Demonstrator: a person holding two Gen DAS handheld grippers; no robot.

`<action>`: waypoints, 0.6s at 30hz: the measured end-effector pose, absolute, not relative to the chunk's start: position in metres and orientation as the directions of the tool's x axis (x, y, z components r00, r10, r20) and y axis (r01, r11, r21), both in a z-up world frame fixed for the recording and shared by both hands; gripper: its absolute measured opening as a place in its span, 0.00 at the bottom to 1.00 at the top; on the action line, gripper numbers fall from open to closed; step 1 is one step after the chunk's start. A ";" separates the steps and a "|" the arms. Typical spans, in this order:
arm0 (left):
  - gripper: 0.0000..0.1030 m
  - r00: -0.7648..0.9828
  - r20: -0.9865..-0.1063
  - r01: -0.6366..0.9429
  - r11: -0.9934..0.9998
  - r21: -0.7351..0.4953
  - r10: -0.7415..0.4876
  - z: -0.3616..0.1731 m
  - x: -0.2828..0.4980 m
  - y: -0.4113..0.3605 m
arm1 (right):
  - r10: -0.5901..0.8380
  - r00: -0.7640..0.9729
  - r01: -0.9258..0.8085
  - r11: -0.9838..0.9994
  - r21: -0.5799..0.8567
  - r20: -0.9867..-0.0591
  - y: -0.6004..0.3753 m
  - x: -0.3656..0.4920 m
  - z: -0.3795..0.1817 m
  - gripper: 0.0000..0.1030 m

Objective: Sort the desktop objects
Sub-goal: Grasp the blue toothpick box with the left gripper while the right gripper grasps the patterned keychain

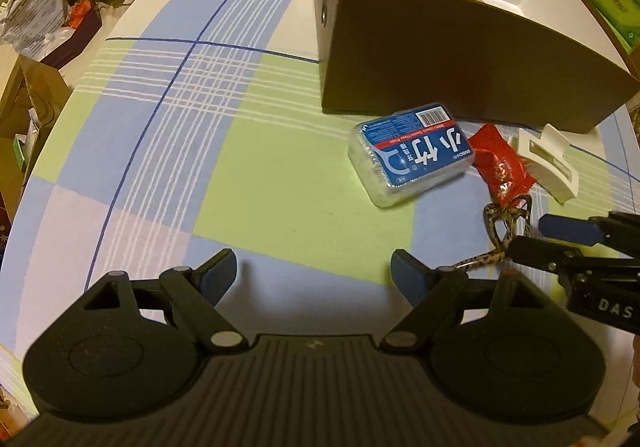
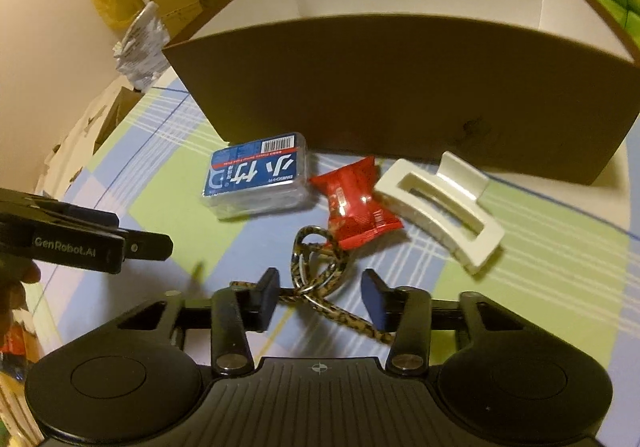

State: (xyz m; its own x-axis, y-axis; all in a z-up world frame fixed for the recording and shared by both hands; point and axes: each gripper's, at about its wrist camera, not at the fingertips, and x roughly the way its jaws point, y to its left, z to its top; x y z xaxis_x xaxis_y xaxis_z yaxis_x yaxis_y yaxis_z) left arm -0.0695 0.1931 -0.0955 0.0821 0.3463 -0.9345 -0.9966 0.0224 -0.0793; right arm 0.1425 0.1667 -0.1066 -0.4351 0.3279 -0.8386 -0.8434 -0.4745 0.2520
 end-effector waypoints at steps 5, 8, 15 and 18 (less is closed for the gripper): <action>0.79 0.107 -0.929 -0.994 0.044 -0.098 0.353 -0.094 -0.066 0.197 | 0.300 -0.401 -0.831 -0.517 0.206 -0.865 0.164 0.136 -0.103 0.22; 0.79 0.131 -0.923 -0.991 0.067 -0.115 0.362 -0.091 -0.059 0.200 | 0.293 -0.360 -0.845 -0.506 0.176 -0.886 0.164 0.140 -0.100 0.22; 0.80 0.184 -0.902 -0.983 0.086 -0.164 0.391 -0.087 -0.033 0.219 | 0.312 -0.299 -0.890 -0.432 0.146 -0.902 0.162 0.177 -0.096 0.22; 0.81 0.176 -0.899 -0.984 0.078 -0.158 0.401 -0.088 -0.022 0.229 | 0.323 -0.285 -0.907 -0.396 0.145 -0.903 0.162 0.194 -0.094 0.22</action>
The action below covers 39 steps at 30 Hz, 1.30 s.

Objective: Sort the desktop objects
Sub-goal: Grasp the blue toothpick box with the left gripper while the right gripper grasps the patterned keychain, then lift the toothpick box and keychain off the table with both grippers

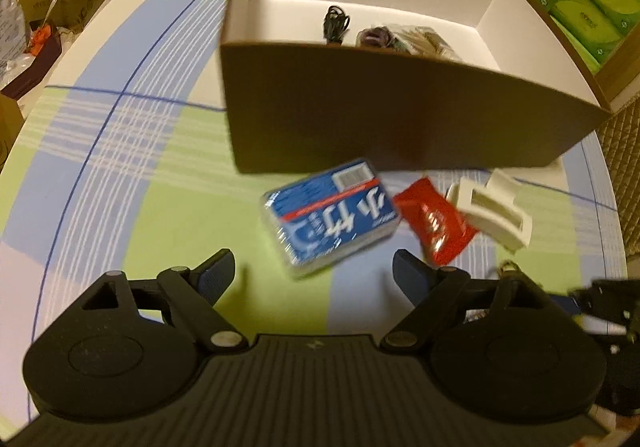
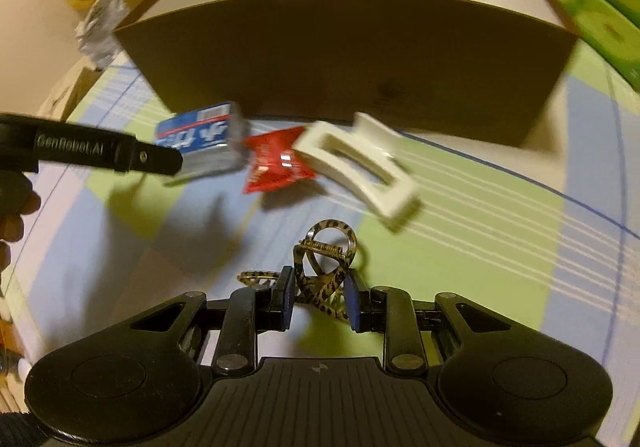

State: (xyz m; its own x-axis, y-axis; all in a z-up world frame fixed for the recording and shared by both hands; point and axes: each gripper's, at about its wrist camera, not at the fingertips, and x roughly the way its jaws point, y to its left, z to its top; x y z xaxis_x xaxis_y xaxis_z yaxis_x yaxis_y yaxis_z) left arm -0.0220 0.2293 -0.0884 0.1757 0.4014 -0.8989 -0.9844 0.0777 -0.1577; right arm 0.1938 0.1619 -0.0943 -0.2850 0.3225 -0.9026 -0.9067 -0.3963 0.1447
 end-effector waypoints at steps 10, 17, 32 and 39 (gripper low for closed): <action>0.87 0.117 -0.890 -0.993 0.042 -0.110 0.441 -0.097 0.006 0.257 | 0.355 -0.254 -0.937 -0.322 0.138 -0.900 0.167 0.226 -0.090 0.22; 0.84 0.106 -0.882 -0.992 0.103 -0.066 0.458 -0.104 0.003 0.254 | 0.361 -0.261 -0.936 -0.321 0.144 -0.895 0.168 0.229 -0.090 0.22; 0.88 0.229 -0.856 -0.961 0.249 -0.123 0.464 -0.094 -0.040 0.238 | 0.363 -0.273 -0.924 -0.355 0.139 -0.891 0.170 0.230 -0.092 0.22; 0.89 0.324 -0.826 -0.895 0.432 -0.110 0.461 -0.105 -0.030 0.255 | 0.360 -0.254 -0.936 -0.325 0.134 -0.898 0.168 0.239 -0.095 0.22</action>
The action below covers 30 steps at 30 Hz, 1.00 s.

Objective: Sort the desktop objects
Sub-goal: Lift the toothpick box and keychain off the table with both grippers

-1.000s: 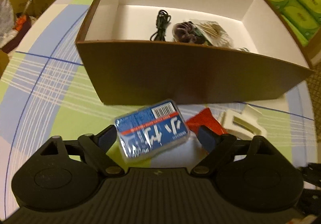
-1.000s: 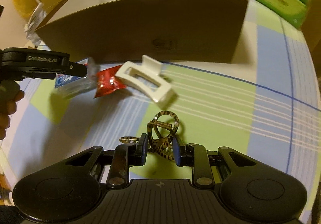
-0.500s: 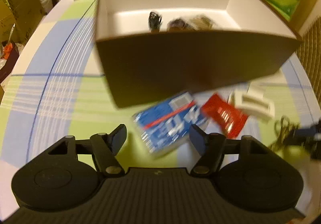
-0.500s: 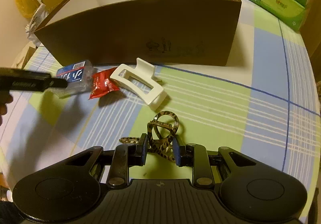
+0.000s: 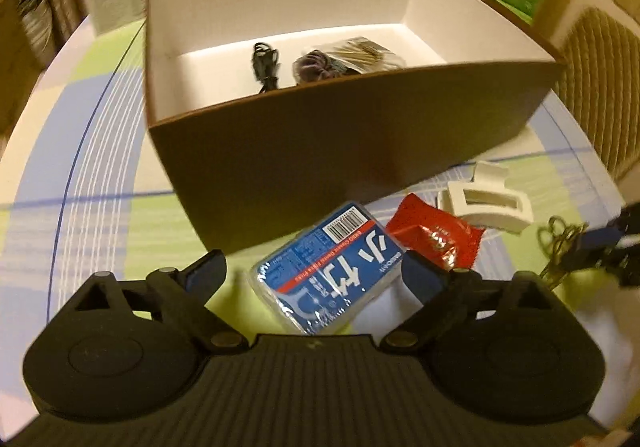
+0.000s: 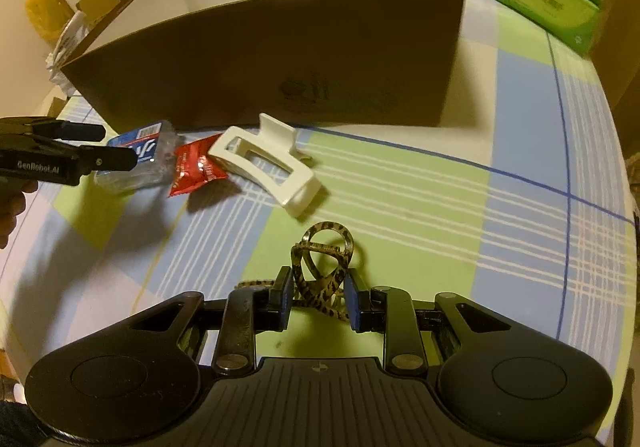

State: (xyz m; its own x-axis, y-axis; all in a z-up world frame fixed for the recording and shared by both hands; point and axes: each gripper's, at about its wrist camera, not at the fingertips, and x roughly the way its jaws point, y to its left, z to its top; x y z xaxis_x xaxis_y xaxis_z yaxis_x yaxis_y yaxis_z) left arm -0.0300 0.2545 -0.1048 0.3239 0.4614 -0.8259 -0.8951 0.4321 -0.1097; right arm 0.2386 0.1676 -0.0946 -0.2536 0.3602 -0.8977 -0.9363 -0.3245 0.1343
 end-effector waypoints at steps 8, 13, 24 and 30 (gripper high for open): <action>0.76 0.449 -0.793 -0.779 0.616 -0.120 0.413 -0.102 -0.012 0.220 | 0.351 -0.233 -0.942 -0.311 0.122 -0.907 0.166 0.247 -0.099 0.22; 0.74 0.389 -0.805 -0.770 0.638 -0.016 0.449 -0.101 -0.001 0.214 | 0.349 -0.229 -0.940 -0.322 0.113 -0.909 0.164 0.247 -0.098 0.22; 0.59 0.328 -0.850 -0.721 0.691 0.056 0.411 -0.118 0.001 0.237 | 0.353 -0.231 -0.939 -0.324 0.113 -0.907 0.161 0.247 -0.098 0.22; 0.51 0.338 -0.885 -0.764 0.642 -0.058 0.322 -0.119 0.005 0.212 | 0.354 -0.236 -0.937 -0.331 0.114 -0.905 0.161 0.246 -0.098 0.22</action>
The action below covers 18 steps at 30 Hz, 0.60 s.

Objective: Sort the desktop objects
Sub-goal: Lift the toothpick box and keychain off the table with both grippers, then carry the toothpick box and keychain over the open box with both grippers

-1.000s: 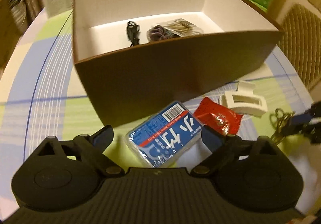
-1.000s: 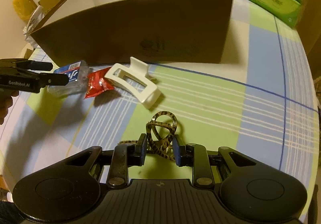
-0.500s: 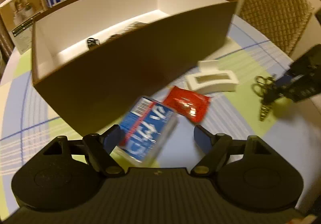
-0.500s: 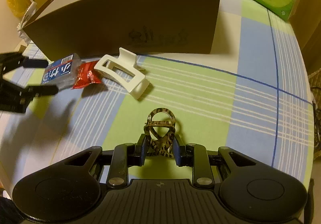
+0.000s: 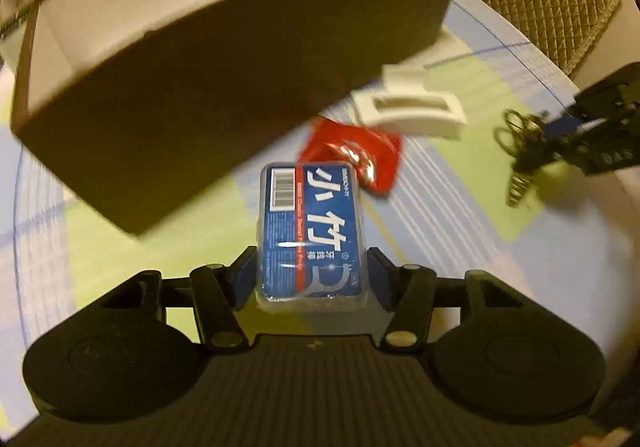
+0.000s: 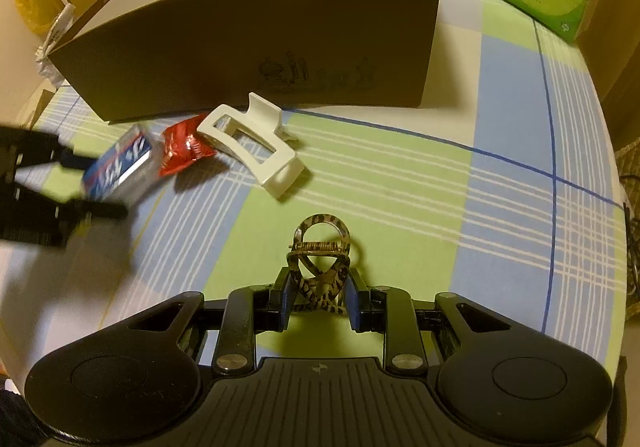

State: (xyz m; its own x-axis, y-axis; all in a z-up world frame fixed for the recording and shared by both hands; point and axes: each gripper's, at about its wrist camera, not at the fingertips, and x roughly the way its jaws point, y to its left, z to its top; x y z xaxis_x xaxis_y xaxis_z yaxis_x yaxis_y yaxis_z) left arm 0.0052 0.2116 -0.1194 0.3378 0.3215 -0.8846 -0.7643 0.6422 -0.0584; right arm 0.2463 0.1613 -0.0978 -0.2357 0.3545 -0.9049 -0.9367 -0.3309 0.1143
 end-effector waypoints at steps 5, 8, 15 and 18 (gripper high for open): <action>0.51 0.299 -0.890 -0.837 0.542 -0.072 0.344 -0.117 0.011 0.200 | 0.362 -0.230 -0.933 -0.345 0.099 -0.903 0.162 0.243 -0.099 0.23; 0.57 0.283 -0.890 -0.863 0.500 -0.073 0.359 -0.117 0.016 0.210 | 0.363 -0.227 -0.933 -0.347 0.095 -0.904 0.162 0.242 -0.099 0.23; 0.53 0.237 -0.895 -0.873 0.487 -0.026 0.377 -0.122 0.032 0.216 | 0.377 -0.221 -0.933 -0.349 0.083 -0.900 0.162 0.239 -0.101 0.26; 0.53 0.221 -0.897 -0.883 0.469 -0.018 0.382 -0.121 0.033 0.215 | 0.390 -0.205 -0.931 -0.361 0.055 -0.898 0.161 0.236 -0.103 0.26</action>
